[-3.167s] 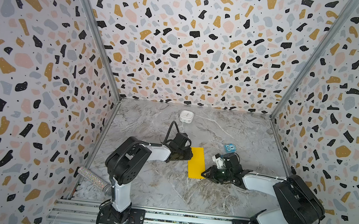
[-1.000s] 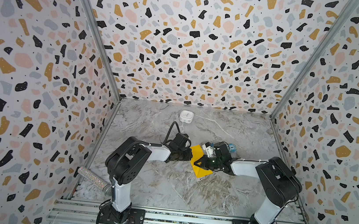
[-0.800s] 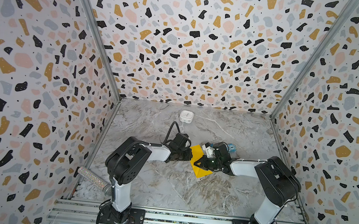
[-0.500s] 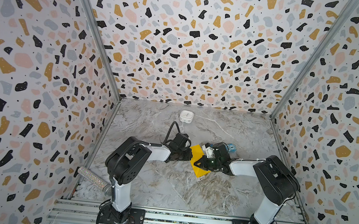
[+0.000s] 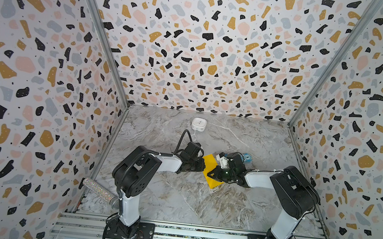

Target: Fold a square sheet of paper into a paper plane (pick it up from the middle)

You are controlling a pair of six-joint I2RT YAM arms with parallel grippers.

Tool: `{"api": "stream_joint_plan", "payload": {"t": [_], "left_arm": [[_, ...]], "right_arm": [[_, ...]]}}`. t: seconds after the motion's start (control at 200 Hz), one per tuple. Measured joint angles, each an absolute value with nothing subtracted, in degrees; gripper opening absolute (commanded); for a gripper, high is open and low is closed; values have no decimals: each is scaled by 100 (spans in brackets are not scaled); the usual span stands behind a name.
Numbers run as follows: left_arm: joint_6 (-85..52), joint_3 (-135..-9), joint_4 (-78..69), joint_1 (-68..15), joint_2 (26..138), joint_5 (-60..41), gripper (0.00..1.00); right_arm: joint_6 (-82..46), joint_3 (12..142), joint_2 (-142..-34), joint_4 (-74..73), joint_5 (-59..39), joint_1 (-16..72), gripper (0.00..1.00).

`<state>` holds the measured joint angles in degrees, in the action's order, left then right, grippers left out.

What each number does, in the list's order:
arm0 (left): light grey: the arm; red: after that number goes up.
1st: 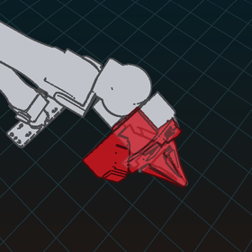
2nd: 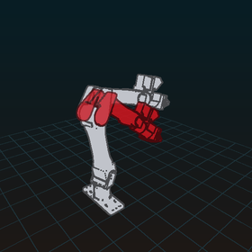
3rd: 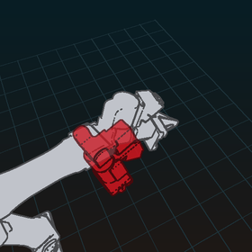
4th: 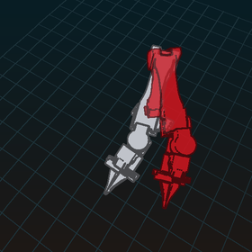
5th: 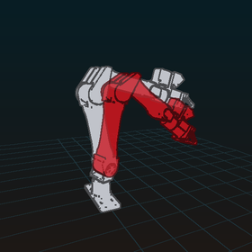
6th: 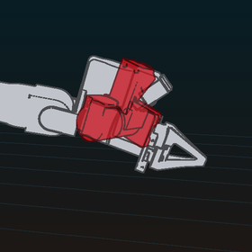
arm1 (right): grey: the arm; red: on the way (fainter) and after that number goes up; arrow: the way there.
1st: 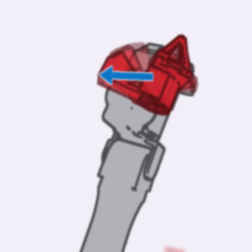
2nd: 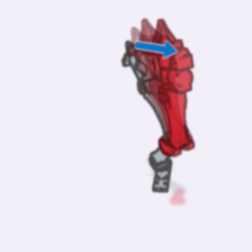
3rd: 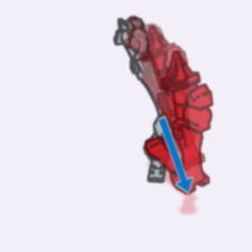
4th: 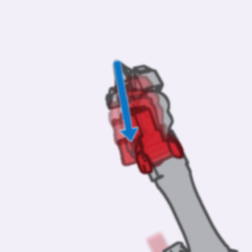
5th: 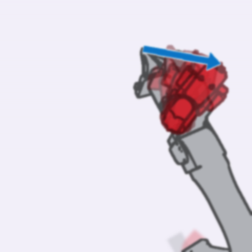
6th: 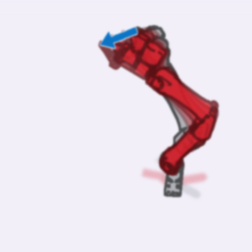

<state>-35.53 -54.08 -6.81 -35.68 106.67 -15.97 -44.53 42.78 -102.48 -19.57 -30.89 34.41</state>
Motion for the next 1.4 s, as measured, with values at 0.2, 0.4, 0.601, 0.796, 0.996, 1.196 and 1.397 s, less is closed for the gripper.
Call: {"api": "stream_joint_plan", "payload": {"t": [0.2,0.4,0.601,0.796,0.996,1.196,1.397], "left_arm": [[-3553,-5400,-687,-3568,10661,-1594,18],[-3553,-5398,-687,-3568,10661,-1594,18],[-3553,-5398,-687,-3568,10661,-1594,18],[-3553,-5398,-687,-3568,10661,-1592,18],[-3553,-5398,-687,-3568,10661,-1592,18],[-3553,-5398,-679,-3568,10654,-1590,18],[-3555,-5400,-482,-3568,10556,-1590,20]], "right_arm": [[-4460,4237,-10248,-1973,-3039,3441,4],[-4456,4204,-10248,-1970,-3041,3441,5],[-4456,4200,-10248,-1984,-3041,3441,5],[-4458,4182,-10248,-2018,-3037,3441,5],[-4458,4174,-10248,-2034,-3037,3441,5],[-4464,4171,-10248,-2038,-3039,3441,11],[-4453,4171,-10243,-2132,-3122,3441,30]]}}
